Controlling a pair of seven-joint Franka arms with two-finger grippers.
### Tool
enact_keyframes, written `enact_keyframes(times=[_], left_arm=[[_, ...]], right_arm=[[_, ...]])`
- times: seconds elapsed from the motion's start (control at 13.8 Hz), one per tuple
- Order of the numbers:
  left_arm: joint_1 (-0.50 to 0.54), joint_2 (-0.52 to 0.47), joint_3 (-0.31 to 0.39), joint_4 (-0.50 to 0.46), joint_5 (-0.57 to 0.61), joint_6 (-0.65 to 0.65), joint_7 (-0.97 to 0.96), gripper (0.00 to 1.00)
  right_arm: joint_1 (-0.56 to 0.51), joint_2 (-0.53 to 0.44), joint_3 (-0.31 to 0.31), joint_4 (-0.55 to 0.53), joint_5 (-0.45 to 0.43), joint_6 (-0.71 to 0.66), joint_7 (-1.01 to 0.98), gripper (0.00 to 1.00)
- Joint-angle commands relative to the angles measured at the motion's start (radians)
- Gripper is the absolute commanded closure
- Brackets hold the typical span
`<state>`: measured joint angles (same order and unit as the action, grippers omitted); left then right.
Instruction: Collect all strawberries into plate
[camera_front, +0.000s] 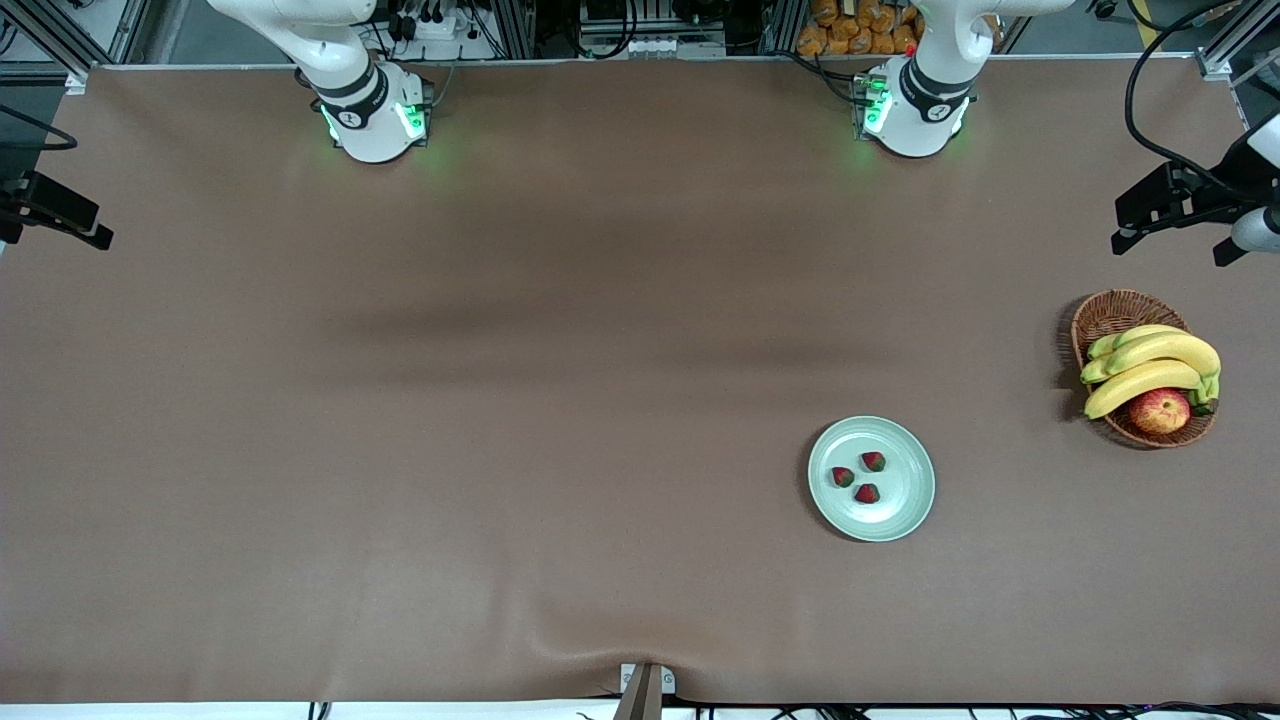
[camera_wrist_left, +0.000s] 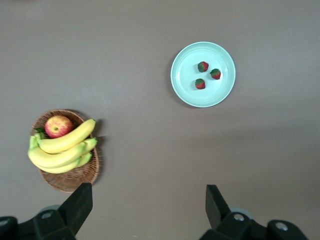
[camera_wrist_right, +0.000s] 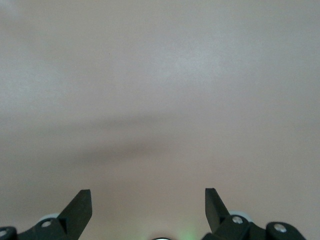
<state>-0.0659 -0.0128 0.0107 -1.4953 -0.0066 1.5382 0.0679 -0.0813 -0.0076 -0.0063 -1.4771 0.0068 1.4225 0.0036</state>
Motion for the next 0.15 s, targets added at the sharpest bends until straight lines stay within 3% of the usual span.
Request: enact_keyframes(times=[0.0,0.07], left_arm=[[0.009,-0.004,-0.006,0.004,-0.021,-0.016,-0.033,0.0],[0.009,-0.003,-0.006,0.004,-0.023,-0.016,-0.033,0.0]], right_arm=[[-0.003,-0.008,-0.001,0.009,0.007,-0.014,0.006,0.0],[-0.002,-0.006,0.0,0.009,0.007,-0.013,0.007,0.0]])
